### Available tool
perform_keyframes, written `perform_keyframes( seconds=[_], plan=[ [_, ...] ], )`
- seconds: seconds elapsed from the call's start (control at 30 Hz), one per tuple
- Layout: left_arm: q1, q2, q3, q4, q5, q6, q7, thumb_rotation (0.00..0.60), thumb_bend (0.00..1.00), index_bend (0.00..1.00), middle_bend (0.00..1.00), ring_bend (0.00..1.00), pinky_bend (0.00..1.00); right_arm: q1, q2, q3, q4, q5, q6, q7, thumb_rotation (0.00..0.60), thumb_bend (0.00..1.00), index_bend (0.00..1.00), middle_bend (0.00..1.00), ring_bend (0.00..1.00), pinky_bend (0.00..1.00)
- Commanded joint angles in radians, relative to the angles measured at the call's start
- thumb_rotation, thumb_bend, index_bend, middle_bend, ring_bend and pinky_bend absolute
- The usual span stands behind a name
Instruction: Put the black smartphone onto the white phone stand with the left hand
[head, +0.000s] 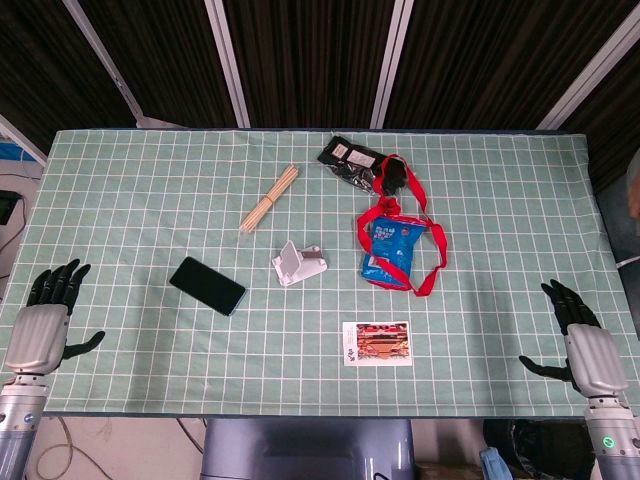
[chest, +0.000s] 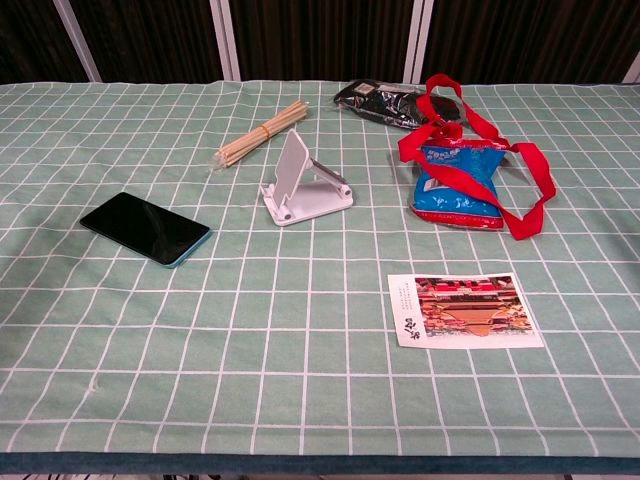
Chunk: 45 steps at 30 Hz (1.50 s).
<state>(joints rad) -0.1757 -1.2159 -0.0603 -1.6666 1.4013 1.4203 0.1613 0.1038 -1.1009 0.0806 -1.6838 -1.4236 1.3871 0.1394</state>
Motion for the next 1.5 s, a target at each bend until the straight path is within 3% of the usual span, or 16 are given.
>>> perform_keyframes(
  seconds=[0.03,0.43,0.87,1.07,1.27,1.5],
  plan=[
    [0.000,0.000,0.000,0.001,0.000,-0.001,0.000,0.600,0.12,0.00,0.00,0.00,0.00,0.000,0.000,0.000,0.000,-0.001,0.000,0.001,0.600,0.10,0.00,0.00,0.00,0.15],
    [0.001,-0.002,-0.001,0.001,0.002,-0.003,0.000,0.600,0.12,0.00,0.00,0.00,0.00,-0.003,-0.008,0.002,0.017,-0.018,0.023,-0.010,0.600,0.10,0.00,0.00,0.00,0.15],
    [-0.009,-0.007,-0.006,0.001,-0.015,-0.030,0.016,0.600,0.12,0.00,0.00,0.00,0.00,-0.005,-0.057,0.009,0.098,-0.069,0.094,-0.129,0.600,0.10,0.00,0.00,0.00,0.15],
    [-0.035,0.019,-0.018,-0.041,-0.038,-0.065,0.087,0.600,0.12,0.00,0.00,0.00,0.00,-0.003,-0.058,0.015,0.082,-0.044,0.079,-0.127,0.600,0.10,0.00,0.00,0.00,0.15],
    [-0.113,0.051,-0.055,-0.081,-0.088,-0.161,0.193,0.600,0.12,0.00,0.00,0.00,0.00,-0.001,-0.053,0.016,0.075,-0.031,0.067,-0.117,0.600,0.10,0.00,0.00,0.00,0.15],
    [-0.250,0.072,-0.090,-0.073,-0.189,-0.351,0.320,0.600,0.12,0.00,0.00,0.00,0.00,0.001,-0.044,0.016,0.062,-0.017,0.050,-0.114,0.600,0.10,0.00,0.00,0.00,0.15]
  ],
)
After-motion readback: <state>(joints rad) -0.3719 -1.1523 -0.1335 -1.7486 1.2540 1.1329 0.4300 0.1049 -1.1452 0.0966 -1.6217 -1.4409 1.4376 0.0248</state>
